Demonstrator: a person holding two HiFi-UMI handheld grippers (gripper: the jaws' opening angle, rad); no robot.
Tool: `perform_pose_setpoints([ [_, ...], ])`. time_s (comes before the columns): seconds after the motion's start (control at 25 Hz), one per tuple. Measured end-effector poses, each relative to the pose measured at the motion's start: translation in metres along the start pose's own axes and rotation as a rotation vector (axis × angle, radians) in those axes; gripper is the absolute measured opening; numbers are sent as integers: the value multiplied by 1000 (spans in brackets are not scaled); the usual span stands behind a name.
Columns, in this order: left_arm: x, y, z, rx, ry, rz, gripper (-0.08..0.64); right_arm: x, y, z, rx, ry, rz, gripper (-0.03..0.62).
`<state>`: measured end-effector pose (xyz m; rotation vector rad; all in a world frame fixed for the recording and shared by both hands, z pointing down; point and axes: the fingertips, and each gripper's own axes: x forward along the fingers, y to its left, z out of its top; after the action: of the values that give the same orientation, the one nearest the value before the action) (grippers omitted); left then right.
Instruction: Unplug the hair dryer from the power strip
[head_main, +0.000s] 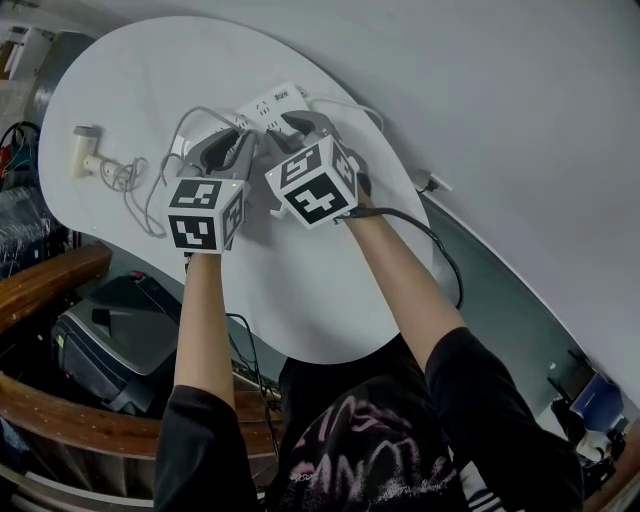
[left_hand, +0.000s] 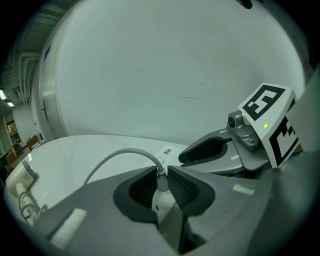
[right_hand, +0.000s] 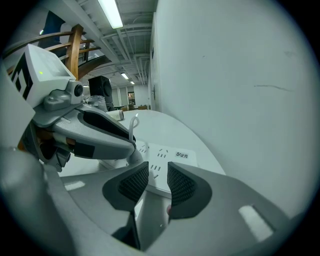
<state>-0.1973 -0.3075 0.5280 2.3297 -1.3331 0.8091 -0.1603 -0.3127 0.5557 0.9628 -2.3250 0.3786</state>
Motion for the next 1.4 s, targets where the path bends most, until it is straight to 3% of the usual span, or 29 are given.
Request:
perform_pose_setpoints([
  [1.12, -4, -1, 2, 1, 2, -26, 48, 1, 1, 0, -14, 29, -10, 138],
  [1.28, -11, 5, 20, -23, -59, -19, 48, 2, 1, 0, -16, 31, -10, 138],
  [1.4, -15, 7, 39, 44, -63, -13, 48, 3, 1, 1, -15, 27, -11, 136],
])
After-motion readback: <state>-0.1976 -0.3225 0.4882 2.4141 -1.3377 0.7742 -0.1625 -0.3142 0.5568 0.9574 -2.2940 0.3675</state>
